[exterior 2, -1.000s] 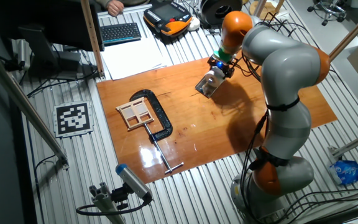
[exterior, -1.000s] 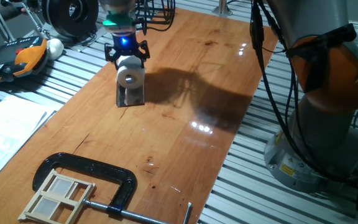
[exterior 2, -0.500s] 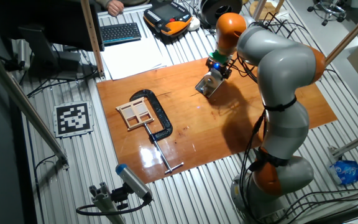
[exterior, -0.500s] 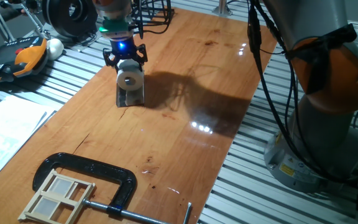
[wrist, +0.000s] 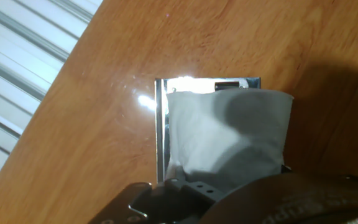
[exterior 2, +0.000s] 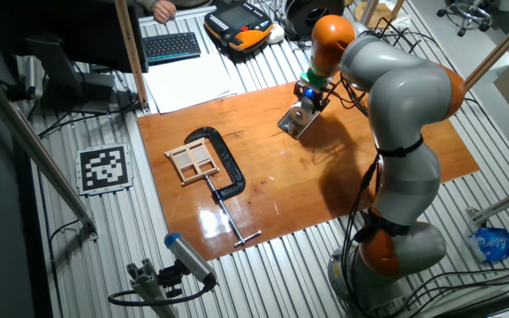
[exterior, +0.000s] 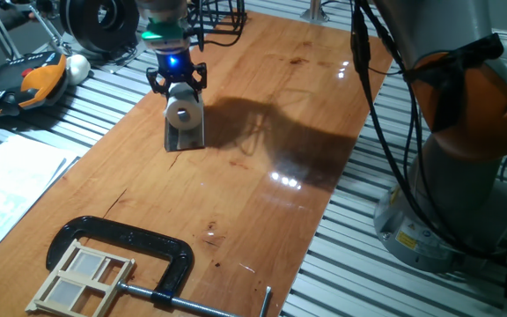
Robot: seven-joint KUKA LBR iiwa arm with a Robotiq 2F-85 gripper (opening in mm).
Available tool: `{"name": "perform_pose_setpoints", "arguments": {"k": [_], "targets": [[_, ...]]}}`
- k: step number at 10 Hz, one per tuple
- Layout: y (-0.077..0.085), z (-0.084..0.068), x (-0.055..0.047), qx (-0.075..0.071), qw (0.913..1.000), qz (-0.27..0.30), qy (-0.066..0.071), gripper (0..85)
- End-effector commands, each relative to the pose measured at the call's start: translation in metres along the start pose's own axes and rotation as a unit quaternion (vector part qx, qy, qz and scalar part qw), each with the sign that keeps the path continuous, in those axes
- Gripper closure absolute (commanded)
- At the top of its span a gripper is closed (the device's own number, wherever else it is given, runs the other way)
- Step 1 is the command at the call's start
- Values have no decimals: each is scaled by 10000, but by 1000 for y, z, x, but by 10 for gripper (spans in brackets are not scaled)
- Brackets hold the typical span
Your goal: Take the roll of paper down from the shelf
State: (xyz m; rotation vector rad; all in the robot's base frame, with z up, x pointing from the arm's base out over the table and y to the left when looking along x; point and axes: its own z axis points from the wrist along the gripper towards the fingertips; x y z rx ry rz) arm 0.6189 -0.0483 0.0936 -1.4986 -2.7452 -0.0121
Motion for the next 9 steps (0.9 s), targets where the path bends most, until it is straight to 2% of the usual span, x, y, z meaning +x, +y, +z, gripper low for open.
{"name": "perform_pose_setpoints", "arguments": {"k": [1, 3, 4, 7, 9], "targets": [[0, -1, 2, 7, 10000, 16, 6, 680], [1, -3, 9, 8, 10000, 70, -11, 680], [2, -5, 13, 8, 9999, 124, -11, 850], [-2, -1, 30, -51, 9998, 208, -2, 850], [-5, -1, 39, -63, 9997, 245, 62, 850]]}}
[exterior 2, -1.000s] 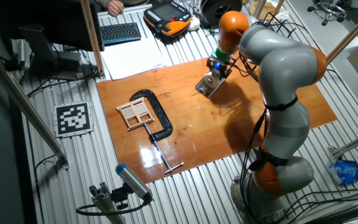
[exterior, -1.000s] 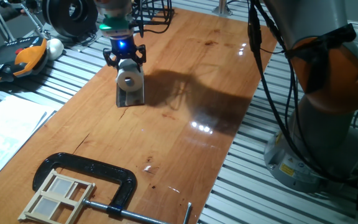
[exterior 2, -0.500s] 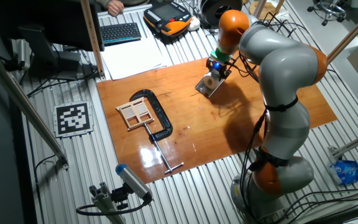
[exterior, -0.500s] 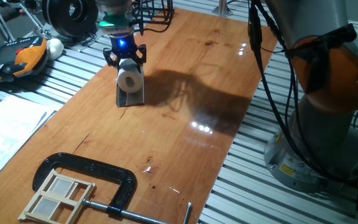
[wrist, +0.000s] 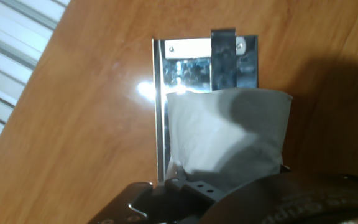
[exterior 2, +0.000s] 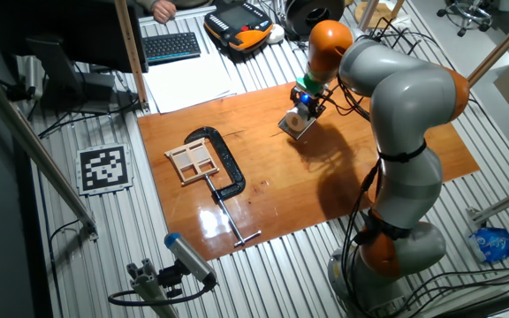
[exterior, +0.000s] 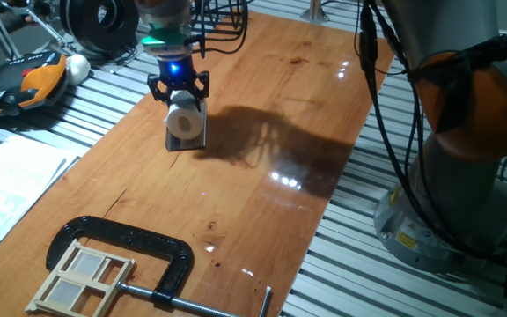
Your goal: Take the roll of paper down from the shelf
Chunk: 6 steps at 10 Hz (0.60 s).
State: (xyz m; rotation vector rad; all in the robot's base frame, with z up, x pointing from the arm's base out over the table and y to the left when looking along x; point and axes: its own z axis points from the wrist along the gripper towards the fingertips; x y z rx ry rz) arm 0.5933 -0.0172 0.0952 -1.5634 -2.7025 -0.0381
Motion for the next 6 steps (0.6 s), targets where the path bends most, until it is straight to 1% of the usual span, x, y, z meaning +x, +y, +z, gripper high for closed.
{"name": "perform_pose_setpoints", "arguments": {"k": [1, 3, 4, 6], "targets": [[-1, 0, 4, -12, 10000, 21, 20, 850], [-3, 0, 14, -58, 9999, 120, 73, 850], [-4, -1, 19, -64, 9998, 182, 52, 850], [-6, -1, 25, -87, 9997, 236, 31, 850]]}}
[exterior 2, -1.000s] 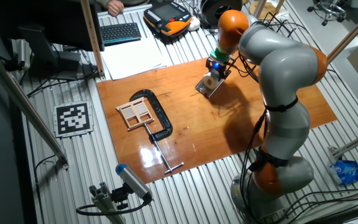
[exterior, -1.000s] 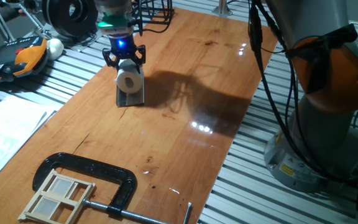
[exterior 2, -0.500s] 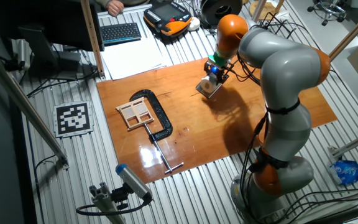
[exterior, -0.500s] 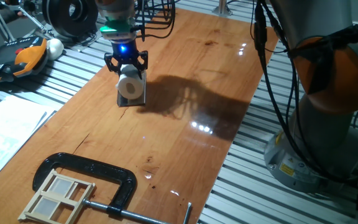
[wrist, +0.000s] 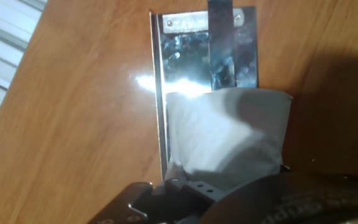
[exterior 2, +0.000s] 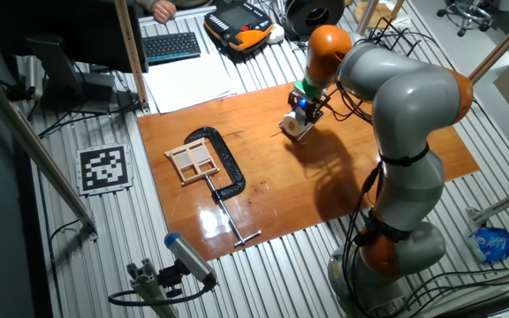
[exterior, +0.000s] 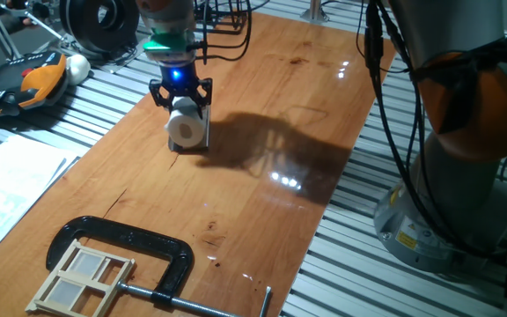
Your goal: Take the roll of paper down from the shelf
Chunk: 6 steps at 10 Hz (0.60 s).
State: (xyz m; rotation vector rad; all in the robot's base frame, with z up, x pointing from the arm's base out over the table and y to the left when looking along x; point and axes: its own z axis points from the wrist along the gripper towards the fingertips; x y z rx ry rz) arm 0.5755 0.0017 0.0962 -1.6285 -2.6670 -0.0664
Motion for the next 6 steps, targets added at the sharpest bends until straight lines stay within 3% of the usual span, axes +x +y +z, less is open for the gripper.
{"name": "perform_pose_setpoints", "arguments": {"k": [1, 6], "targets": [[-1, 0, 3, -1, 10000, 15, -9, 850], [-1, 2, 18, -25, 9999, 153, 4, 850]]}}
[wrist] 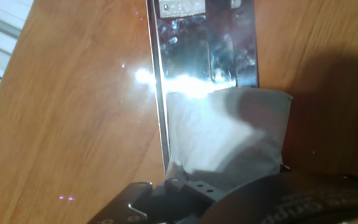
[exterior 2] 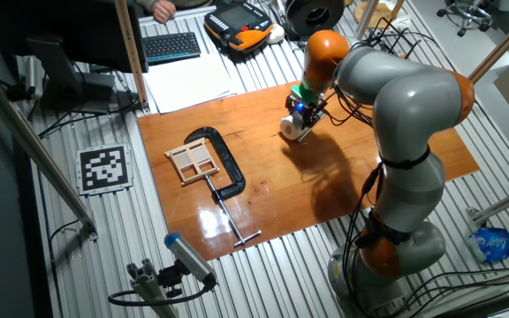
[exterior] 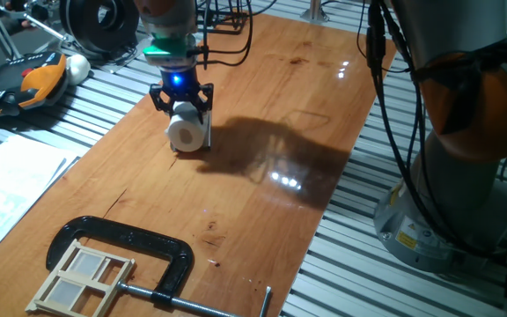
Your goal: Take the roll of paper down from the shelf
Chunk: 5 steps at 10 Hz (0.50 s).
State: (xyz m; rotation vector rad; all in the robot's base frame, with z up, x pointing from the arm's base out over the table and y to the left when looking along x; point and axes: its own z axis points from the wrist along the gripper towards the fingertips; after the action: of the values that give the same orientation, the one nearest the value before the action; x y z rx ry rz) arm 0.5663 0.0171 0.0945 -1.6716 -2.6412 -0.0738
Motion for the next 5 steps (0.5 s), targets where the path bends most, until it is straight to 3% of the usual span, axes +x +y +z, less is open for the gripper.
{"name": "perform_pose_setpoints", "arguments": {"k": [1, 5], "targets": [[0, 1, 2, -17, 10000, 31, -18, 850], [-2, 3, 7, -24, 10000, 17, 89, 850]]}}
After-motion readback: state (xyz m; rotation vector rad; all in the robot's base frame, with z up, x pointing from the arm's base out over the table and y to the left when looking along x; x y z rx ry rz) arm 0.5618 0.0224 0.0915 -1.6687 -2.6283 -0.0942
